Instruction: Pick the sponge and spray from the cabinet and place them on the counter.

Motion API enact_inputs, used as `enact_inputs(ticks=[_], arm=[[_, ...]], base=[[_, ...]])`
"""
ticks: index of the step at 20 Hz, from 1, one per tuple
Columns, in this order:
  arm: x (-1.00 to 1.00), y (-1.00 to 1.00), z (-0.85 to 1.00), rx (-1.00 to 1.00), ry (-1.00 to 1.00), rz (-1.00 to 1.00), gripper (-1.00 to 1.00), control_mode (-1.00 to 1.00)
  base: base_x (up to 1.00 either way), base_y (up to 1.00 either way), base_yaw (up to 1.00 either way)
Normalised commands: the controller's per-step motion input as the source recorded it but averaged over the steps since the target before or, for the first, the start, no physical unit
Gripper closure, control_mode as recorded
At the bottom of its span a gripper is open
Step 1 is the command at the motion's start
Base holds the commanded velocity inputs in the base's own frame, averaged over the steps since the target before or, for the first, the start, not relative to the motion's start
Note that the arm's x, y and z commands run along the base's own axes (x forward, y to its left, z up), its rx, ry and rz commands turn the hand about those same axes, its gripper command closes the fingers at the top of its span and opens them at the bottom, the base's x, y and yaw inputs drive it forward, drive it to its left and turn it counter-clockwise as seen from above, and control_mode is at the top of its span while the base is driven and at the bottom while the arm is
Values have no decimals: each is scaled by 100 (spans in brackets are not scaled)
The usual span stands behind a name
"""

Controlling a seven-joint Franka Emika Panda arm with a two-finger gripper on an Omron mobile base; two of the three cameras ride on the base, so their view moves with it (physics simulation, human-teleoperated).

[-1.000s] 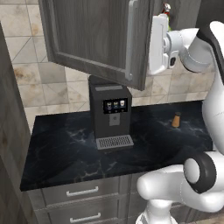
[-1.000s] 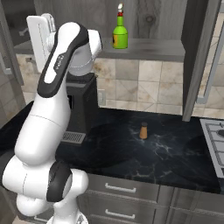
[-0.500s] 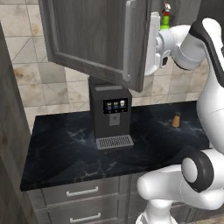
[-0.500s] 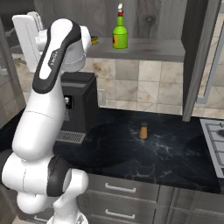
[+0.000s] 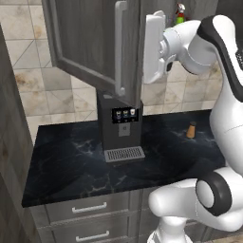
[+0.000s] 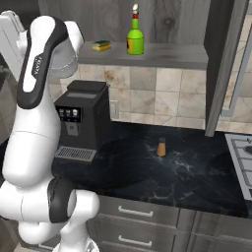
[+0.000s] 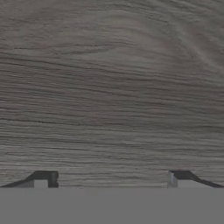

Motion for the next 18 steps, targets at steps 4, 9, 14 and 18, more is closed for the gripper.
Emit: enact_inputs(ticks=[4, 9, 14, 18], arm=[[0, 71, -5, -4, -28, -2, -100, -100], [0, 62, 0, -2, -26, -4, -100, -100], [0, 43, 0, -3, -26, -3, -100, -100], [-2, 38, 0, -2, -26, -4, -100, -100]], base=[[0, 0, 0], [0, 0, 0], [0, 0, 0], [0, 0, 0]])
